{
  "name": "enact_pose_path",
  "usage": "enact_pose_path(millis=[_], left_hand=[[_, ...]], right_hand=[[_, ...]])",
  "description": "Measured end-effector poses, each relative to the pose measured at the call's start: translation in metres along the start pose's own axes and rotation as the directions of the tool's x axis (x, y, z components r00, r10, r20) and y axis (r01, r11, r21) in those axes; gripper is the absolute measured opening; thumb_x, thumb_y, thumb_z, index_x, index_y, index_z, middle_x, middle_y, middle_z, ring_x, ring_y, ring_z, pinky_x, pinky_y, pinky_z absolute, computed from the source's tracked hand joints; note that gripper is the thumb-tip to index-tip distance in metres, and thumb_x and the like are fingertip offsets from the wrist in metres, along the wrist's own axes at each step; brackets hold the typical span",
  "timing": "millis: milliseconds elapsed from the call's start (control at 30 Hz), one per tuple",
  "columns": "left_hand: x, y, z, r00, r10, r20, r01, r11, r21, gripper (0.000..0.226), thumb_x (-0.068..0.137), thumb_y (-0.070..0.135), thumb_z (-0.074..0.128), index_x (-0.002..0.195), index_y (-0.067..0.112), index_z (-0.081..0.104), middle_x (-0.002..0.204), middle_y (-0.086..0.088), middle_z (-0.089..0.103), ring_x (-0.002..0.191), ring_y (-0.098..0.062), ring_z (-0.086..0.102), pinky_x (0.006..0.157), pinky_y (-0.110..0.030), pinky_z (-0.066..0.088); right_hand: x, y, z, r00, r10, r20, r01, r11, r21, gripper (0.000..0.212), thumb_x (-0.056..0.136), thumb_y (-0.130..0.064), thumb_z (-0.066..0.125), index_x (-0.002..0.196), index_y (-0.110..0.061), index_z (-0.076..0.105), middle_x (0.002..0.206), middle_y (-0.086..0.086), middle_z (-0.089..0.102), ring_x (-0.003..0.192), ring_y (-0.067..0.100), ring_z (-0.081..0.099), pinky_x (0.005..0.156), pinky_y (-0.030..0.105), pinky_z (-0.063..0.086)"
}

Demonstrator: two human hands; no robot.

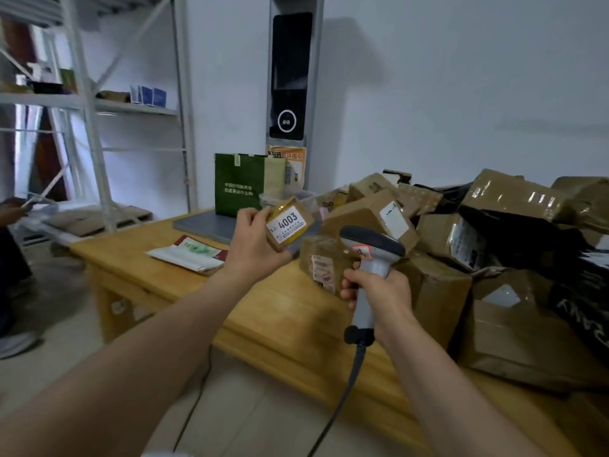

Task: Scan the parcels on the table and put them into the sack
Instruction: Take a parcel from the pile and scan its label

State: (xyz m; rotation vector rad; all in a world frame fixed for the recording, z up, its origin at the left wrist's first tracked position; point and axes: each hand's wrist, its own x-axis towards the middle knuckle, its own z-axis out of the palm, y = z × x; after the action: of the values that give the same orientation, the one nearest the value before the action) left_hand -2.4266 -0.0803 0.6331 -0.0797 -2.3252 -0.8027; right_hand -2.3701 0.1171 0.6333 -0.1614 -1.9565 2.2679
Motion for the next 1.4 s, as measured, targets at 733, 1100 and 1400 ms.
enact_pose_path(millis=[733, 1100, 1400], left_hand=[[-0.117, -0.051, 0.006, 0.844, -0.507, 0.177, 0.525, 0.848, -0.074, 0.083, 0.079, 0.036, 0.074, 0.147, 0.026, 0.028, 0.137, -0.009, 0.042, 0.118, -0.026, 0.050, 0.092, -0.040, 0.050], [-0.110, -0.081, -0.001, 0.471, -0.841, 0.268, 0.725, 0.196, -0.661, 0.056, 0.077, 0.027, 0.076, 0.123, 0.010, 0.051, 0.110, -0.009, 0.063, 0.095, -0.021, 0.063, 0.075, -0.031, 0.056], [-0.123, -0.083, -0.015, 0.424, -0.883, 0.203, 0.684, 0.165, -0.711, 0.056, 0.077, 0.025, 0.077, 0.125, 0.008, 0.054, 0.112, -0.010, 0.065, 0.094, -0.023, 0.067, 0.079, -0.035, 0.058]], right_hand=[[-0.051, 0.088, 0.005, 0.951, 0.289, 0.107, -0.273, 0.952, -0.142, 0.005, 0.083, 0.000, 0.066, 0.085, -0.001, 0.061, 0.069, 0.011, 0.065, 0.053, 0.016, 0.060, 0.045, 0.025, 0.047], [-0.058, 0.101, 0.005, 0.948, 0.302, 0.102, -0.284, 0.945, -0.160, 0.004, 0.084, -0.003, 0.066, 0.083, -0.002, 0.063, 0.067, 0.009, 0.065, 0.053, 0.015, 0.059, 0.048, 0.024, 0.047], [-0.055, 0.103, 0.033, 0.932, 0.325, 0.159, -0.273, 0.921, -0.279, 0.009, 0.087, -0.005, 0.065, 0.081, -0.005, 0.059, 0.067, 0.008, 0.063, 0.053, 0.015, 0.058, 0.047, 0.024, 0.046]])
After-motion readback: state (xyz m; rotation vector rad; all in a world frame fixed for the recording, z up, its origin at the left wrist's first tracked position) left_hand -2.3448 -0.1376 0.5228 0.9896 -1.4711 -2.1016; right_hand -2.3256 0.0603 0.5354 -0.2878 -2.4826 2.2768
